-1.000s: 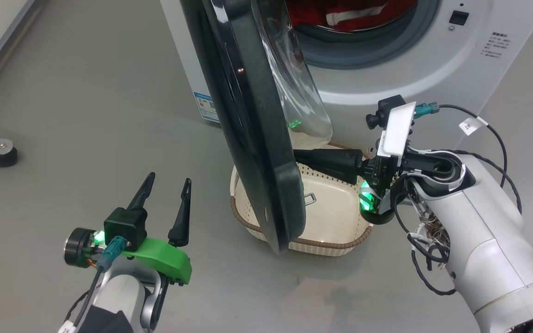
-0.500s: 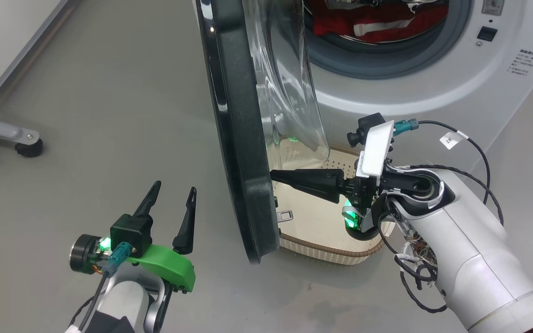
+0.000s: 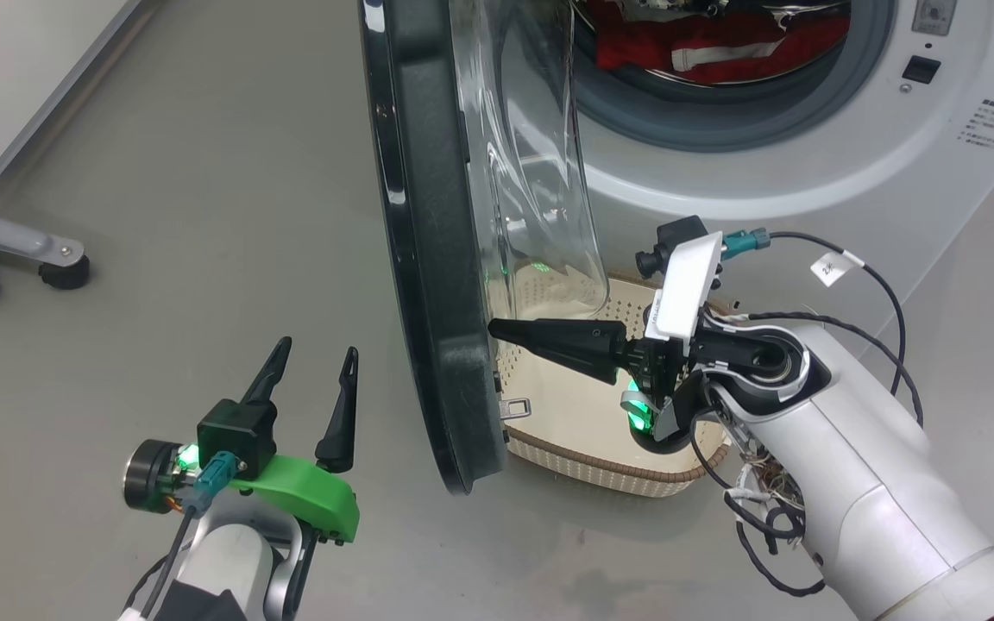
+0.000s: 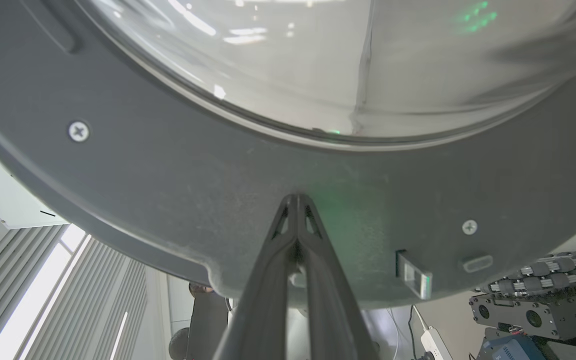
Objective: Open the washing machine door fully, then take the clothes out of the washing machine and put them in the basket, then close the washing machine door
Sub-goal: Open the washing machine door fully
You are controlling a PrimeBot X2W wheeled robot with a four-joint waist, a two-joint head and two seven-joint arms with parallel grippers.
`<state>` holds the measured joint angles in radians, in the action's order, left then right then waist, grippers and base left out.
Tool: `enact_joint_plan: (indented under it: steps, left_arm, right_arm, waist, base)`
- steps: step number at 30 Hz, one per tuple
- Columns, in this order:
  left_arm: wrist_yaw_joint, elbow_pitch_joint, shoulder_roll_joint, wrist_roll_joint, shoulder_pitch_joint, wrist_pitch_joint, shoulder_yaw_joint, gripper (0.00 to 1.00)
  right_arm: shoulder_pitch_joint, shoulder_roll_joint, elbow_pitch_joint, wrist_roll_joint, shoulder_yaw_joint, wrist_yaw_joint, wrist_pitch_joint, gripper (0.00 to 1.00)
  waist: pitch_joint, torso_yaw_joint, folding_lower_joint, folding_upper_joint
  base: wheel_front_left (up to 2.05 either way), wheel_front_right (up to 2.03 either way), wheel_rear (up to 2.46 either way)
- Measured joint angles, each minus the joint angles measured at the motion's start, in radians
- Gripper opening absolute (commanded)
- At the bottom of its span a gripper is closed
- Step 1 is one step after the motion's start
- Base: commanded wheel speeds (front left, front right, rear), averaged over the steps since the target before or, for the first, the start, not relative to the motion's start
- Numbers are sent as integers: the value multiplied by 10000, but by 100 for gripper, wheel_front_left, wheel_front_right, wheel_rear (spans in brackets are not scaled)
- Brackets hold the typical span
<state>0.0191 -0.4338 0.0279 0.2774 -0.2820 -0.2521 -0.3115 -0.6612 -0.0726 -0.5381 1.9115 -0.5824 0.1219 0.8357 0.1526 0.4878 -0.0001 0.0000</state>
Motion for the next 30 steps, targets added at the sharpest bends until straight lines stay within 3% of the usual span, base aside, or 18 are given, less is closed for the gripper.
enact_joint_plan:
  steps: [7, 14, 15, 16, 18, 30]
  left_arm:
    - [81, 12, 0, 31, 3, 0, 142, 100]
    - [125, 19, 0, 42, 25, 0, 305, 100]
    - [150, 33, 8, 44, 52, 0, 370, 100]
    - [194, 40, 27, 44, 90, 0, 414, 100]
    - [196, 36, 61, 44, 193, 0, 420, 100]
    - [213, 31, 167, 46, 413, 0, 562, 100]
  right_arm:
    - [401, 50, -4, 50, 100, 0, -428, 0]
    - [854, 75, 322, 50, 961, 0, -1133, 2]
    - [924, 73, 395, 48, 1039, 0, -1212, 15]
    - [1010, 77, 474, 48, 1122, 0, -1275, 34]
    - [1225, 50, 679, 36, 1381, 0, -1530, 100]
    - [2661, -393, 1653, -1047, 2113, 0, -2901, 100]
  waist:
    - [-21, -89, 1, 0]
    - [-65, -231, 0, 0]
    - [-73, -260, 0, 0]
    - [-83, -295, 1, 0]
    - [-104, -363, 0, 0]
    - [-227, -822, 1, 0]
  base:
    - [0, 0, 0]
    - [0, 0, 0]
    - [0, 0, 0]
    - [0, 0, 0]
    - [0, 0, 0]
    - [0, 0, 0]
